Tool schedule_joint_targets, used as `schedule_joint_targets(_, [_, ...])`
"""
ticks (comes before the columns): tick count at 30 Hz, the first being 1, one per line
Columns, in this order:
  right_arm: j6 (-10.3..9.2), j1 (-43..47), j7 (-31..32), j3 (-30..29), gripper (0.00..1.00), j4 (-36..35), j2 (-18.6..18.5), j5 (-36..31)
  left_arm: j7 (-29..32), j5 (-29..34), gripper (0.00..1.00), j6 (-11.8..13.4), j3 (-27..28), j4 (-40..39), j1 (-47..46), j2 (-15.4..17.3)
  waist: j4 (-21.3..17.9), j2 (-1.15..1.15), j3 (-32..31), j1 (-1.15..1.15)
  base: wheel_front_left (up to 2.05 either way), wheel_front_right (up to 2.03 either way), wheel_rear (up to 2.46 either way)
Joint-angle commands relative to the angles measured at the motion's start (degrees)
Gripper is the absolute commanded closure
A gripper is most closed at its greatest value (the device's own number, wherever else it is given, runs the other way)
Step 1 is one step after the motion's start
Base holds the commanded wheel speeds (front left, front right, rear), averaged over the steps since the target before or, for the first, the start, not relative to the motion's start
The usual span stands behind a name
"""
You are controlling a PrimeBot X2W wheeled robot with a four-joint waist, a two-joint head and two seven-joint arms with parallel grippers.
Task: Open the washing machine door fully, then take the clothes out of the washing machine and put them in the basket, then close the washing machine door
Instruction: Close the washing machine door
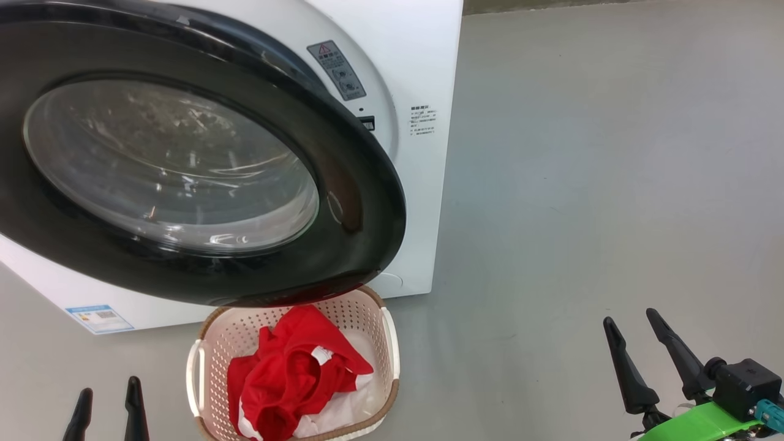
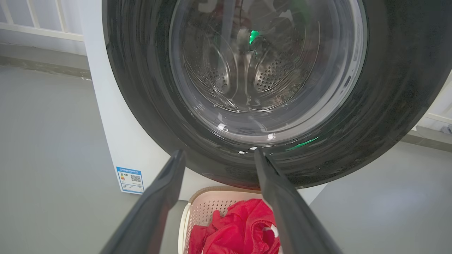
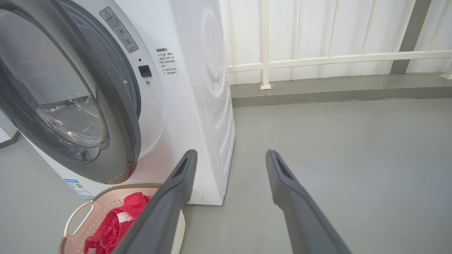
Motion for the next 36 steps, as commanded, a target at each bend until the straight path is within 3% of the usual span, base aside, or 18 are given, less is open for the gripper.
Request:
schedule_joint_targets(1, [0.09, -0.44, -0.69, 0.98, 0.0, -1.38, -0.73, -0.43, -0.7, 0.81, 0.0, -0.18, 2.01, -1.57, -1.09, 0.78, 0.05, 0.0, 0.04, 0.0, 0.0, 0.0, 0.0])
schedule_joint_targets(9, [0.09, -1.33, -0.69, 1.45, 0.0, -1.64, -0.65, -0.06, -0.7, 0.71, 0.0, -0.18, 1.11, -2.08, -1.72, 0.26, 1.11, 0.0, 0.29, 0.0, 0.0, 0.0, 0.0])
schedule_joint_targets(10, [0.09, -1.64, -0.69, 1.71, 0.12, -1.79, -0.65, 0.07, -0.7, 0.76, 0.0, -0.18, 0.86, -2.12, -1.91, 0.21, 1.41, 0.0, 0.4, 0.0, 0.0, 0.0, 0.0])
schedule_joint_targets(12, [0.09, -2.46, -0.69, 2.35, 0.45, -1.89, -0.71, 0.23, -0.7, 0.81, 0.0, -0.18, 0.43, -2.32, -2.39, 0.04, 2.13, 0.0, 0.68, 0.0, 0.0, 0.0, 0.0])
schedule_joint_targets(13, [0.09, -3.04, -0.69, 2.84, 0.55, -1.86, -0.74, 0.38, -0.7, 0.82, 0.0, -0.18, 0.28, -2.41, -2.62, -0.06, 2.48, 0.0, 0.81, 0.0, 0.0, 0.0, 0.0])
schedule_joint_targets(14, [0.09, -3.74, -0.69, 3.43, 0.75, -1.83, -0.77, 0.53, -0.7, 0.77, 0.0, -0.18, 0.12, -2.49, -2.84, -0.19, 2.88, 0.0, 0.94, 0.0, 0.0, 0.0, 0.0])
schedule_joint_targets(15, [0.09, -4.53, -0.69, 4.08, 0.86, -1.75, -0.82, 0.6, -0.7, 0.71, 0.0, -0.18, -0.04, -2.51, -3.06, -0.33, 3.3, 0.0, 1.05, 0.0, 0.0, 0.0, 0.0])
schedule_joint_targets(17, [0.09, -6.39, -0.69, 5.74, 0.95, -1.55, -0.84, 0.76, -0.7, 0.68, 0.0, -0.18, -0.46, -2.43, -3.4, -0.59, 4.21, 0.0, 1.23, 0.0, 0.0, 0.0, 0.0])
schedule_joint_targets(20, [0.09, -9.47, -0.69, 8.6, 1.0, -1.03, -0.77, 0.9, -0.7, 0.72, 0.0, -0.18, -1.29, -2.24, -3.75, -0.92, 5.8, 0.0, 1.45, 0.0, 0.0, 0.0, 0.0])
schedule_joint_targets(26, [0.09, -15.86, -0.69, 14.74, 1.0, 0.82, -0.64, 1.68, -0.7, 1.01, 0.0, -0.18, -2.93, -1.88, -4.55, -1.57, 9.44, 0.0, 2.08, 0.0, 0.0, 0.0, 0.0])
schedule_joint_targets(36, [0.09, -23.74, -0.69, 18.44, 1.0, 5.71, -0.23, 3.32, -0.7, 0.23, 0.0, -0.18, -6.02, -1.45, -7.16, -2.51, 14.94, 0.0, 5.1, 0.0, 0.0, 0.0, 0.0])
